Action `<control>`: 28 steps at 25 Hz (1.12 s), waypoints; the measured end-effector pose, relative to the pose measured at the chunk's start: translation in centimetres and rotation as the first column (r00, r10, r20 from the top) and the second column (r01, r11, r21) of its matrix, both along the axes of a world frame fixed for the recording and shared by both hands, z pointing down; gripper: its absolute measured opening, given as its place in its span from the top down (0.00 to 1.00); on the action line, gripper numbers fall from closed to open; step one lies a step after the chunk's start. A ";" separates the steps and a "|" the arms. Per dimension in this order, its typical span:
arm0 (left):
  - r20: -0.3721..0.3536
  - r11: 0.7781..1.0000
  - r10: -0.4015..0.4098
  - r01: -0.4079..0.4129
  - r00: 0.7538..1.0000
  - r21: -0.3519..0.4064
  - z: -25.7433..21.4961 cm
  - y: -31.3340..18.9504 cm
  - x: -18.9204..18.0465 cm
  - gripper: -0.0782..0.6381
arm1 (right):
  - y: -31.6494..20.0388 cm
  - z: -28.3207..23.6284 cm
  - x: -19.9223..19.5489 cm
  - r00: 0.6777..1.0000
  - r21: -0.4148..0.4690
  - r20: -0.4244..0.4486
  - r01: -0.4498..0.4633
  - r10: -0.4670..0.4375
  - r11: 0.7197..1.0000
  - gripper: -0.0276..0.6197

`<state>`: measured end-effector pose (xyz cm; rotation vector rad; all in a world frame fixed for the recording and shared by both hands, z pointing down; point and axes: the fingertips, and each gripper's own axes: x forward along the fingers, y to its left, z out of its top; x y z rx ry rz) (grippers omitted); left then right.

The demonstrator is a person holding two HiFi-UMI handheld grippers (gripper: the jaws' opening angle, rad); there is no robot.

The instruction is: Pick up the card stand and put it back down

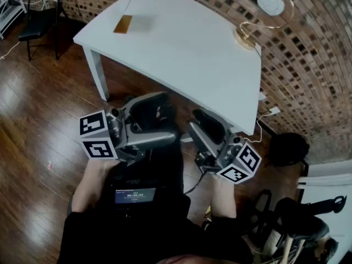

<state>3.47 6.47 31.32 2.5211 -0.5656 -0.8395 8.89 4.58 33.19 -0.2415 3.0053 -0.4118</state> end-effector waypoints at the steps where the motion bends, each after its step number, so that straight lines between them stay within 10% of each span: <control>1: 0.000 1.000 -0.003 0.003 1.000 -0.001 -0.1 -0.3 -0.2 0.28 | -0.3 0.1 -0.2 1.000 -0.003 -0.001 0.002 -0.002 1.000 0.71; 28: -0.021 0.999 -0.025 0.026 0.999 0.033 -0.2 -11.8 -8.0 0.28 | -12.8 1.3 -8.3 0.998 0.017 -0.067 -0.015 0.016 1.000 0.70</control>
